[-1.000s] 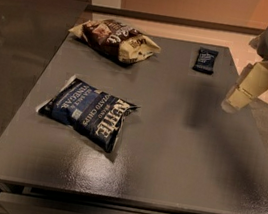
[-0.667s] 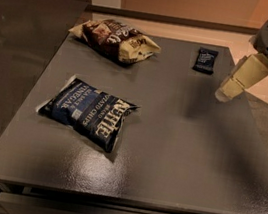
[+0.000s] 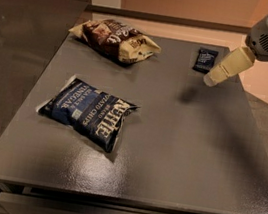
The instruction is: Move rxbar blueberry near blue chip bag
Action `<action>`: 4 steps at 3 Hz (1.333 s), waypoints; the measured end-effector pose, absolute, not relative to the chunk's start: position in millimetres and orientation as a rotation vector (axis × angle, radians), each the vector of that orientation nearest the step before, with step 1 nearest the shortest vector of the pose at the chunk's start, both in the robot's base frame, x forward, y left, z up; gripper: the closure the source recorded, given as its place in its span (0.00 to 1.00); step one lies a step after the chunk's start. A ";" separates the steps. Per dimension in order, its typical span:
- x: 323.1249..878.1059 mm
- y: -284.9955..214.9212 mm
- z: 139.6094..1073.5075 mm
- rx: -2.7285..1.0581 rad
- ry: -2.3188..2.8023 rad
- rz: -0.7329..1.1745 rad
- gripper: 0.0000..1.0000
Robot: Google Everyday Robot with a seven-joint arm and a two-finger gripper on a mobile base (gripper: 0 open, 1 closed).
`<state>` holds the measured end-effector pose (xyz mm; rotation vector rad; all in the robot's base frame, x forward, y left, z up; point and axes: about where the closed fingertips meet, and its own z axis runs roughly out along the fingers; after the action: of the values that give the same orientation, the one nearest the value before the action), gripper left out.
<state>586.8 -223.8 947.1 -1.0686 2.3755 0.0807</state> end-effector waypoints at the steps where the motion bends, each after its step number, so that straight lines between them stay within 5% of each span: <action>1: 608.2 -227.5 933.5 -0.941 2.411 0.104 0.00; 4: 670.4 -237.5 894.9 -0.642 2.559 0.090 0.00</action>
Offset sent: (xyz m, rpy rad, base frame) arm 0.0713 -0.0154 -0.0425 0.1053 0.0375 -0.2796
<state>670.4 -237.5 894.9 -0.6423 2.5592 0.0902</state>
